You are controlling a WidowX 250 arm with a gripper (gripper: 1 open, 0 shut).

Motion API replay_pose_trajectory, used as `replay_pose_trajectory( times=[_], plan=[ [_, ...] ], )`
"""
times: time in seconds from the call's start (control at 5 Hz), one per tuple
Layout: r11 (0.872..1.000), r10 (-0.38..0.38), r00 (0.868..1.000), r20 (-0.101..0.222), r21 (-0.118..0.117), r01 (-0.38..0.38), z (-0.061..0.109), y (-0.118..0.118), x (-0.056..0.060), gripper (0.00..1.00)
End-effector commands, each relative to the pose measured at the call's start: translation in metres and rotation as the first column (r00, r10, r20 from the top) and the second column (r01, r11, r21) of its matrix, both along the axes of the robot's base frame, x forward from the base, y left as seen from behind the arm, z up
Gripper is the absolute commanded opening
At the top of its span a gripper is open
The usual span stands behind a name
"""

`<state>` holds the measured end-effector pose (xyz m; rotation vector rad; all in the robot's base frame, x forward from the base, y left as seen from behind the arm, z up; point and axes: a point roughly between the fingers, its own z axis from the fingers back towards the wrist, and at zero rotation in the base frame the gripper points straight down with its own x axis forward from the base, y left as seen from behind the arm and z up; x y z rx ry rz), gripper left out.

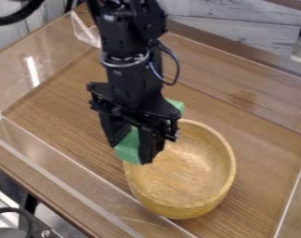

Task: Remove the green block from inside the brown bowl and put it on the table

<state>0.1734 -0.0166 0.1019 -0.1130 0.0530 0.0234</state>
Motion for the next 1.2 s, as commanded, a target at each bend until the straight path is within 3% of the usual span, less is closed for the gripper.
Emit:
replay_pose_trajectory(
  times=[0.0,1.0],
  plan=[
    [1.000,-0.008,0.999,0.048,-0.007,0.009,0.011,0.003,0.008,0.00],
    [1.000,-0.013,0.999,0.048,-0.016,0.013,0.010,0.022,0.009,0.00]
  ],
)
